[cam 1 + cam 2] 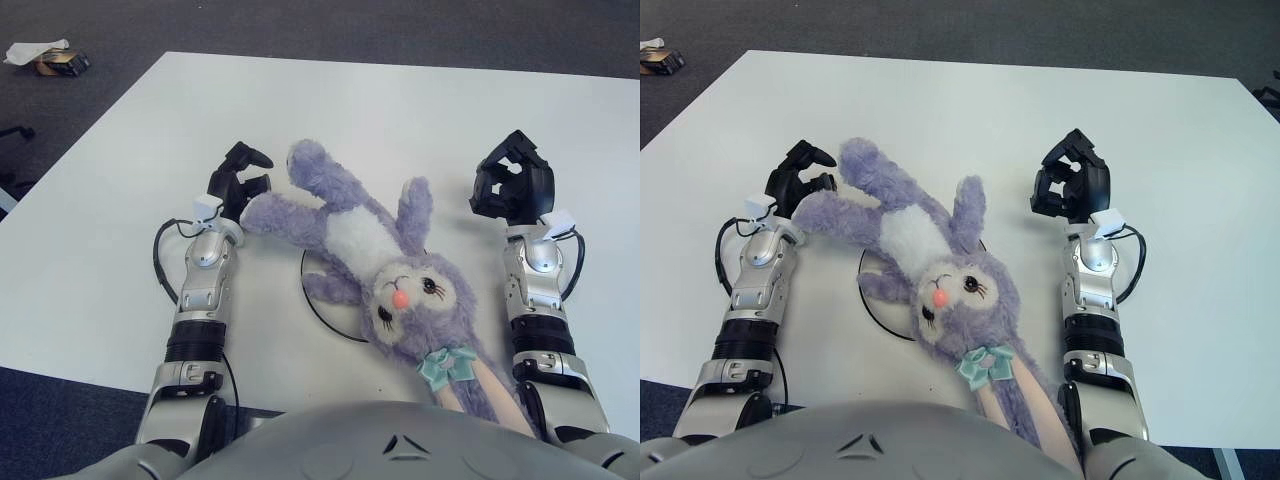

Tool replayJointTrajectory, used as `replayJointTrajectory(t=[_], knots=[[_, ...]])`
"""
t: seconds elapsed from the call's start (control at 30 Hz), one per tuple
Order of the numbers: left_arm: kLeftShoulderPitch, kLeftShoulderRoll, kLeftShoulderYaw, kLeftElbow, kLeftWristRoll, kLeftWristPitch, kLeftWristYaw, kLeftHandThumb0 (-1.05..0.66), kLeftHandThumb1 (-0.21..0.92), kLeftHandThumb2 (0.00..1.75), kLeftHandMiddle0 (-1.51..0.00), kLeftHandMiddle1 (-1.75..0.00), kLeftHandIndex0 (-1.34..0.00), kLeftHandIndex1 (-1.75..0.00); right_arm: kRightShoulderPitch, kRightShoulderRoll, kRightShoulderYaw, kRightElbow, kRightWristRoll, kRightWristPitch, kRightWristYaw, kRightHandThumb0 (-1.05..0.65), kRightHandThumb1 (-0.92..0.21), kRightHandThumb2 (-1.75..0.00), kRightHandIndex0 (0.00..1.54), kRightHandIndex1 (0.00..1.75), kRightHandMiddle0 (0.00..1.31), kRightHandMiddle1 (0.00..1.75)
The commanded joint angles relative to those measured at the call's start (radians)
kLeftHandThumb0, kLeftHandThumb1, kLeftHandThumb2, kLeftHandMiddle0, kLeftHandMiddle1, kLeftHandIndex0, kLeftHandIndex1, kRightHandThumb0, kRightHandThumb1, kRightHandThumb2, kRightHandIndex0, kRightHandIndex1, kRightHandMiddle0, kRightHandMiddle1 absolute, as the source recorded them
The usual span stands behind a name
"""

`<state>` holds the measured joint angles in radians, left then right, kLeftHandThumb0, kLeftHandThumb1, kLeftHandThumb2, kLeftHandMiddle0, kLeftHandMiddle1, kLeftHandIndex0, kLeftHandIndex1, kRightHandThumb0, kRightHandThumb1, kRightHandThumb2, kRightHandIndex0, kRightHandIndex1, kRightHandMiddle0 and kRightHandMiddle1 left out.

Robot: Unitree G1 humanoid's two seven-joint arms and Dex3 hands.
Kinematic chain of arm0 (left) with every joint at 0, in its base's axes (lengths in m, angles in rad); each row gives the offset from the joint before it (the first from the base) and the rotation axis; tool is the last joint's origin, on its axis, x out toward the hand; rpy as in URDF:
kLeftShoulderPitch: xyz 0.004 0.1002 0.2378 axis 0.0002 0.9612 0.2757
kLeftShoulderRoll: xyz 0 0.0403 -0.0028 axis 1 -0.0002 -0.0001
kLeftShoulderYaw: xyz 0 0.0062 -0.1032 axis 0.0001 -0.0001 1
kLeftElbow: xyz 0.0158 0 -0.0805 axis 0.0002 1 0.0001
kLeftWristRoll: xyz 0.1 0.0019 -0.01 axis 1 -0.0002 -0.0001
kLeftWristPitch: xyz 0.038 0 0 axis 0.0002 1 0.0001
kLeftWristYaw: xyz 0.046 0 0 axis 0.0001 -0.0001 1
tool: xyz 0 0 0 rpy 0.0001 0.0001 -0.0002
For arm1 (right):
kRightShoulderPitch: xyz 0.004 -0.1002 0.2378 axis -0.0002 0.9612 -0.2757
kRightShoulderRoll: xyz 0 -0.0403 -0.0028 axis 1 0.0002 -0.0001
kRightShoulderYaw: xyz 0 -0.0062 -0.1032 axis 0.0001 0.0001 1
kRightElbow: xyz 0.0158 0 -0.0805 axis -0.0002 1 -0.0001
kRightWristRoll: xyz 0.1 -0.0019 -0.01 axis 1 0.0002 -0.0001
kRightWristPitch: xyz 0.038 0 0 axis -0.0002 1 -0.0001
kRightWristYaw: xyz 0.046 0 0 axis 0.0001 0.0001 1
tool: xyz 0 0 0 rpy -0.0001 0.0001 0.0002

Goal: Put the doll into the plate.

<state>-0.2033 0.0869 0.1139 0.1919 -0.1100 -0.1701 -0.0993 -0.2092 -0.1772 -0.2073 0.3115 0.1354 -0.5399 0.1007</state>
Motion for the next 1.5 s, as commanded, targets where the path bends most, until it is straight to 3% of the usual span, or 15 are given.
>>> replayJointTrajectory(t=[0.0,0.33,1.47], knots=[[0.005,0.005,0.005,0.020,-0.006,0.022,-0.005,-0.44,0.44,1.16,-1.25,-1.75,-0.51,-1.75,0.125,0.072,0.017,0.001,0.011,0.005,-0.011,-0.47,-0.33,-1.30,1.08,1.75,0.60,1.75],[-0.030,0.022,0.011,0.018,-0.023,-0.001,-0.036,-0.44,0.45,1.16,-1.23,-1.75,-0.51,-1.75,0.186,0.089,0.020,-0.089,-0.008,-0.003,-0.053,-0.48,-0.33,-1.30,1.09,1.75,0.60,1.75],[-0.069,0.016,-0.026,0.002,-0.006,0.046,-0.034,-0.45,0.42,1.19,-1.24,-1.75,-0.53,-1.75,0.203,0.059,-0.008,-0.126,0.028,0.085,-0.057,-0.47,-0.35,-1.27,1.06,1.75,0.58,1.75]])
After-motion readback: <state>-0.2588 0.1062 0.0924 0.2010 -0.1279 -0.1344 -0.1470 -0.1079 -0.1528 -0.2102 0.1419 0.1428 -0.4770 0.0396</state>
